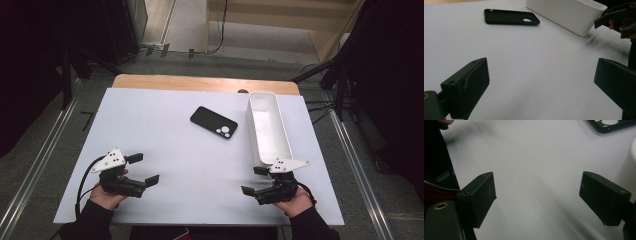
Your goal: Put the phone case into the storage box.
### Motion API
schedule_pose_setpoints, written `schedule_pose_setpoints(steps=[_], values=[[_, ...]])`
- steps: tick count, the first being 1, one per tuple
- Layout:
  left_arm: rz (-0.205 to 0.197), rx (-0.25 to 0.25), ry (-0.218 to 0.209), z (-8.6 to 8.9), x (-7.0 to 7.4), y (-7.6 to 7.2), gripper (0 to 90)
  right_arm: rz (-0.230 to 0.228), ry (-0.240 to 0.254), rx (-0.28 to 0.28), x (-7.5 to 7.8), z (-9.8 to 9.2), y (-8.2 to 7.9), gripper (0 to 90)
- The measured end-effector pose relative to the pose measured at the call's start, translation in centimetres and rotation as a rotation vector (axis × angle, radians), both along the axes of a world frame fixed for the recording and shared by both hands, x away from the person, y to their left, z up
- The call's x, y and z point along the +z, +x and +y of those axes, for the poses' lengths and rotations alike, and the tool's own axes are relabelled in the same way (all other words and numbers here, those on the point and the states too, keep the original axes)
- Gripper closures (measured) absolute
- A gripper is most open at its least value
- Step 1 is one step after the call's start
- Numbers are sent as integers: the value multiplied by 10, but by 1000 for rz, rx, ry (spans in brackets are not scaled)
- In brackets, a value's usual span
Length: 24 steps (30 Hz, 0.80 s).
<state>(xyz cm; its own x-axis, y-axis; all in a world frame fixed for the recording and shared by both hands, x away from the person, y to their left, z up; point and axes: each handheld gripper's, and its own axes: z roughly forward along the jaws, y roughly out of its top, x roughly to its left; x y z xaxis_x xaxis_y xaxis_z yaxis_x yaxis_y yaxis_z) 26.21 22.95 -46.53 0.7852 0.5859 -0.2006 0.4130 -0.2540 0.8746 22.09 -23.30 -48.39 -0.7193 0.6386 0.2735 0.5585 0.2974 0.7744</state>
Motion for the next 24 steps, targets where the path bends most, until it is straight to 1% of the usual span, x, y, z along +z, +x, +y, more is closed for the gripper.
schedule_pose_setpoints(steps=[2,6,13,14,17,19,21,24], values=[[-1,16,-2,2,0,2,0,0,0,0,0,0,0,123],[-5,28,-1,2,0,2,0,0,-2,1,0,0,0,123],[-17,34,-9,2,0,3,0,2,2,0,0,0,0,123],[-16,36,-15,2,0,3,0,4,0,1,0,0,0,123],[-17,39,-13,0,0,5,0,4,-2,-4,-1,0,0,123],[-23,46,-15,-2,0,5,0,2,-3,-4,-1,0,0,123],[-25,41,-19,-5,0,6,0,1,-4,-4,0,0,0,123],[-39,38,-25,-8,1,10,0,2,-7,-4,-1,1,1,123]])
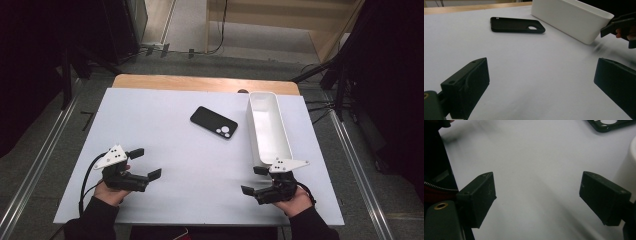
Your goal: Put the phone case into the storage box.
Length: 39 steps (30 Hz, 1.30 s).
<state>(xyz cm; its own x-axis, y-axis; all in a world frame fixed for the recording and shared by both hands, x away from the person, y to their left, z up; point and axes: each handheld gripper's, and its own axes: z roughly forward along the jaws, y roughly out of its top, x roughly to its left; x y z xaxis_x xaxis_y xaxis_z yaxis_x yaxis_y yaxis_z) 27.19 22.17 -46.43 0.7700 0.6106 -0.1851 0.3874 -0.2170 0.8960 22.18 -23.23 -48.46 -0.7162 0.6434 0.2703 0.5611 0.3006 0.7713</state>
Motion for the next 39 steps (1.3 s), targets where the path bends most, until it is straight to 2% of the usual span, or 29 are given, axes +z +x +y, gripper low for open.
schedule_pose_setpoints(steps=[13,16,20,23,25,26,29,35,37,39], values=[[-32,16,-14,-8,1,9,0,-7,-3,-5,0,0,-1,123],[-43,15,-28,-10,2,11,0,-5,-1,-10,1,0,-1,123],[-46,15,-33,-15,3,17,0,-9,-3,-7,0,0,-1,123],[-61,13,-30,-20,4,21,39,-7,3,-3,1,0,-2,123],[-46,3,-33,-23,5,24,40,-10,4,0,1,0,-2,123],[-44,1,-19,-25,6,26,40,-10,3,1,1,0,-2,123],[-48,-1,-17,-28,7,30,40,0,2,1,1,1,-3,123],[-38,19,-22,-32,7,39,40,-9,11,-2,2,1,-3,123],[-35,25,-39,-33,7,43,40,-10,13,3,1,2,-3,123],[-40,26,-31,-36,7,47,40,-5,13,11,1,2,-3,123]])
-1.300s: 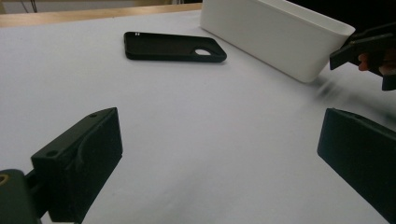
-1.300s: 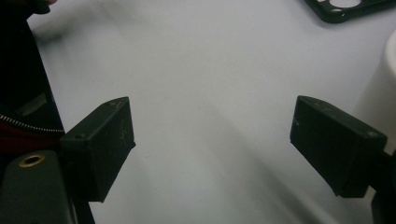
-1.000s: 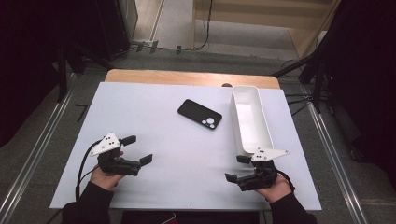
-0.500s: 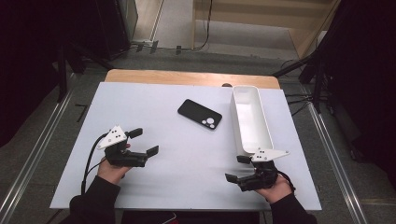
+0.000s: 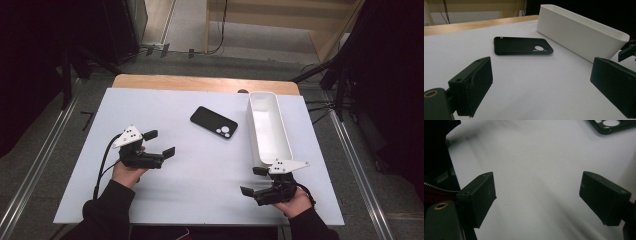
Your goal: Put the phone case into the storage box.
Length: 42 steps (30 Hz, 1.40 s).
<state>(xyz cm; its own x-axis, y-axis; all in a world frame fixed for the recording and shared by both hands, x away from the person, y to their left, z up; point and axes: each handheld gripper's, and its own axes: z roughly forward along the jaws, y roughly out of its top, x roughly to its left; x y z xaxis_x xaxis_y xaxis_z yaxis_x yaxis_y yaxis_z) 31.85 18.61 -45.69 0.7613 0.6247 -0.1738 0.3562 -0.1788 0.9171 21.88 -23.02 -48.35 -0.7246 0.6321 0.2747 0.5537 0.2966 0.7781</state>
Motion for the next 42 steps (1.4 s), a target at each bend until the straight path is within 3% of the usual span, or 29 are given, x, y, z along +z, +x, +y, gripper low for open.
schedule_pose_setpoints(steps=[10,22,35,39,42], values=[[-1,-20,35,-11,-6,10,40,-3,-2,5,0,0,0,123],[-15,-35,32,-28,-6,27,63,-6,7,14,0,1,0,123],[-5,-60,51,-49,-8,50,63,-5,5,9,0,1,1,123],[-4,-55,53,-54,-6,60,63,1,13,6,1,1,1,123],[-19,-33,81,-59,-5,70,64,1,18,-1,0,-1,1,123]])
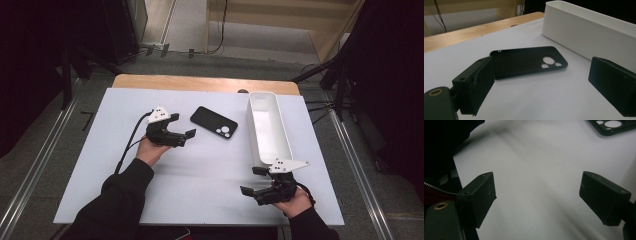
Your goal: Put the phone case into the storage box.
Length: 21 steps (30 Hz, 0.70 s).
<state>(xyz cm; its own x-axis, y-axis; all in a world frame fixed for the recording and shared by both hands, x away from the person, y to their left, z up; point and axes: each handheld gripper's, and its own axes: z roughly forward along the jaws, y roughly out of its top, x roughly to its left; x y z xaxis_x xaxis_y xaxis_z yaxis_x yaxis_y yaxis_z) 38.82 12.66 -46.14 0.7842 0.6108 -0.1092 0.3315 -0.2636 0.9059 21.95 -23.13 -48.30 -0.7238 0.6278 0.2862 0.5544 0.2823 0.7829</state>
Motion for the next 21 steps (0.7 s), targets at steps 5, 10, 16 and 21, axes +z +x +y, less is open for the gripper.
schedule_pose_setpoints(steps=[5,10,16,21], values=[[-8,1,-6,-5,1,9,64,4,12,0,0,-1,0,123],[-24,-1,1,-15,2,21,64,10,8,16,-1,1,-1,123],[-45,18,12,-23,3,33,65,5,13,22,0,2,-1,123],[-40,27,5,-32,3,48,80,8,13,20,-1,2,-1,123]])
